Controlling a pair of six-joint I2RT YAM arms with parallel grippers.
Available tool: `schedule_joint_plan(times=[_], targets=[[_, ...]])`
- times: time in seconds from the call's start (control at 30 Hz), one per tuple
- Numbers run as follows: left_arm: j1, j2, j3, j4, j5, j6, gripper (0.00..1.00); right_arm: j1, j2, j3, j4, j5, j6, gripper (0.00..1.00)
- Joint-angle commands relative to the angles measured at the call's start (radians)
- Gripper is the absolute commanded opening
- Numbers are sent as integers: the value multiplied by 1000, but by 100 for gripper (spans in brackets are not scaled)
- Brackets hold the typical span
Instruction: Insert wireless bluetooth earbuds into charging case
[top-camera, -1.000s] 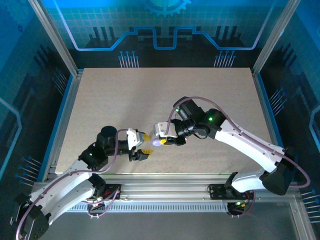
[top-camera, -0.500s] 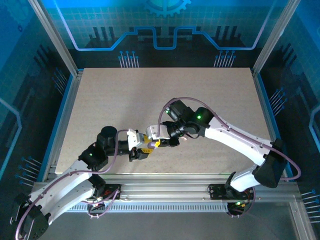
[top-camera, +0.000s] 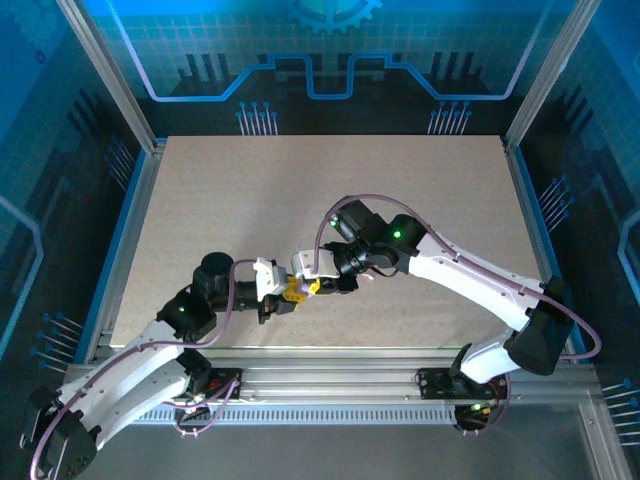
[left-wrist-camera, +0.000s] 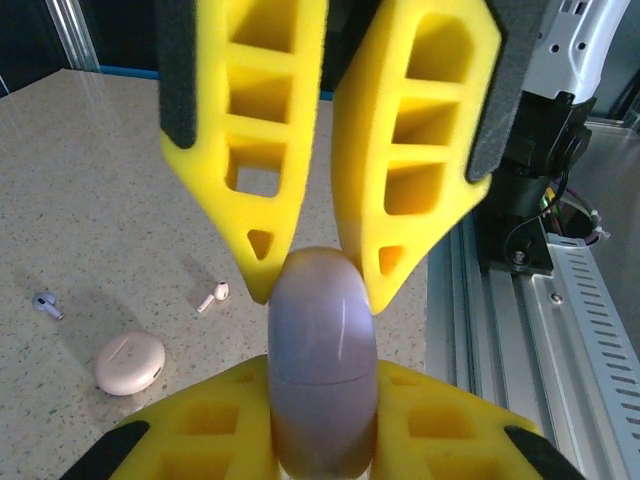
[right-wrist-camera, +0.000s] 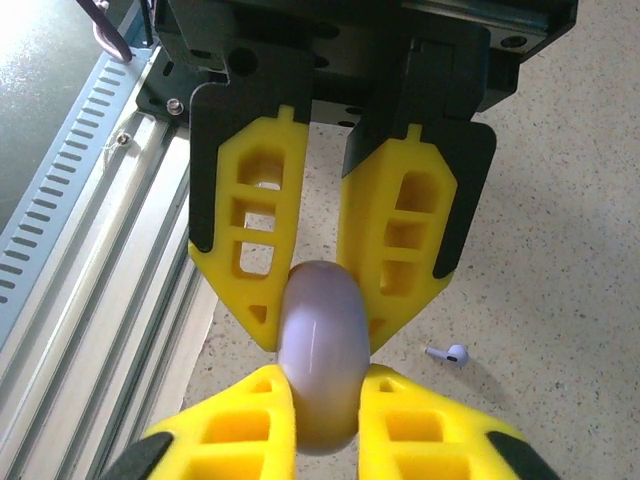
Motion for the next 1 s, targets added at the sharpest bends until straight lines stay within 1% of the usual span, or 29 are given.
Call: schedule_joint_plan(times=[0.0,0.07,0.17,0.27,0.4,0.53,0.57,0.63,0.7,0.77,0.83,0.9,0.97], targets=[[-6,-17,32,32,10,-4,18,13,-14,-1,51,-14,18,33],[-6,-22,33,35,0,-10,18,4,-37,-35,91,-17,42,44],[-6,-28,31,36,-7,-12,17,-8,-77,-87,153,-39,72,50],[-5,-28,26,48,-17,-18,17,-30,-109,-132,214,-76,107,51],[-6,-13,14,90,-61,-46,17,-80,-125,-178,292,-145,156,51],[-3,33,-31,222,-154,-81,15,-159,-128,-216,394,-241,212,51],[3,55,-39,250,-162,-80,16,-177,-126,-224,421,-264,221,52],[42,110,-39,292,-132,-92,15,-203,-113,-227,452,-283,223,52],[126,175,-38,371,-29,-154,14,-218,-88,-215,457,-288,213,52],[212,249,-46,498,66,-217,14,-242,-56,-196,461,-297,211,52],[245,305,-30,519,92,-196,15,-261,-24,-180,478,-297,219,52],[272,366,-10,540,110,-175,15,-276,19,-161,526,-262,266,52],[315,452,-2,651,161,-210,14,-289,79,-117,546,-299,294,53]])
